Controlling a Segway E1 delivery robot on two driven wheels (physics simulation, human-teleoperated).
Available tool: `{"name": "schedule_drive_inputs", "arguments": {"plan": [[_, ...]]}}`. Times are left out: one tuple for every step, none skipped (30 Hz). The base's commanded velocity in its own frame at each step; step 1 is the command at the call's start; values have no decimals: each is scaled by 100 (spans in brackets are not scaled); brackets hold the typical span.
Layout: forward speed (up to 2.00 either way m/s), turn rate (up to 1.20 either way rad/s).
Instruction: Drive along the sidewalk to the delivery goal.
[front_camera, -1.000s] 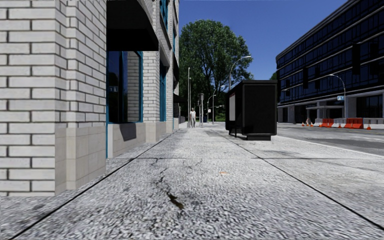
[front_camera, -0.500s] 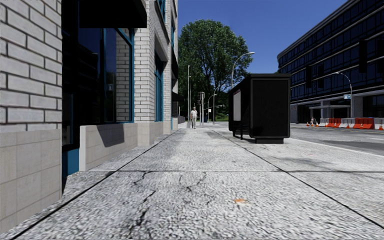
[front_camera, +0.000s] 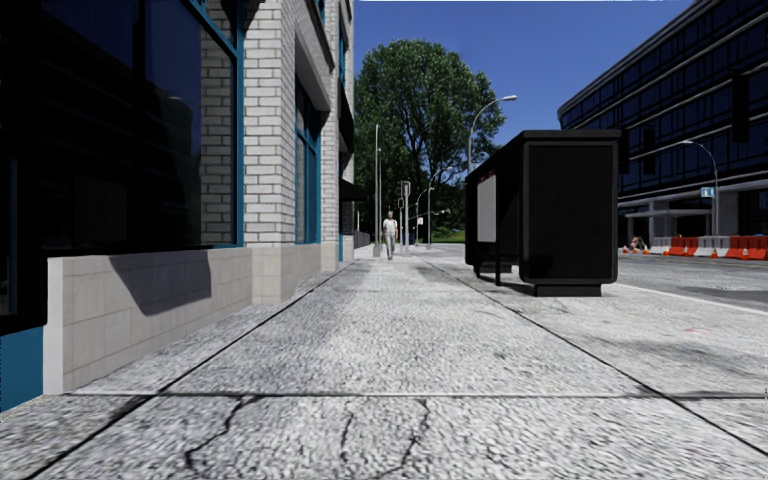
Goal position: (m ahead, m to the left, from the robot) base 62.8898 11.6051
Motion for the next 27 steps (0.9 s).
{"name": "schedule_drive_inputs", "arguments": {"plan": [[200, 0], [200, 0], [200, 0], [200, 0], [200, 0], [200, 0], [200, 0], [200, 0], [200, 0], [200, 0], [200, 0], [200, 0], [200, 0], [200, 0], [200, 0], [200, 0], [200, 0], [200, 0], [200, 0], [200, 0], [200, 0], [200, 0], [200, 0], [200, 0], [200, 0], [200, 0], [200, 0]]}}
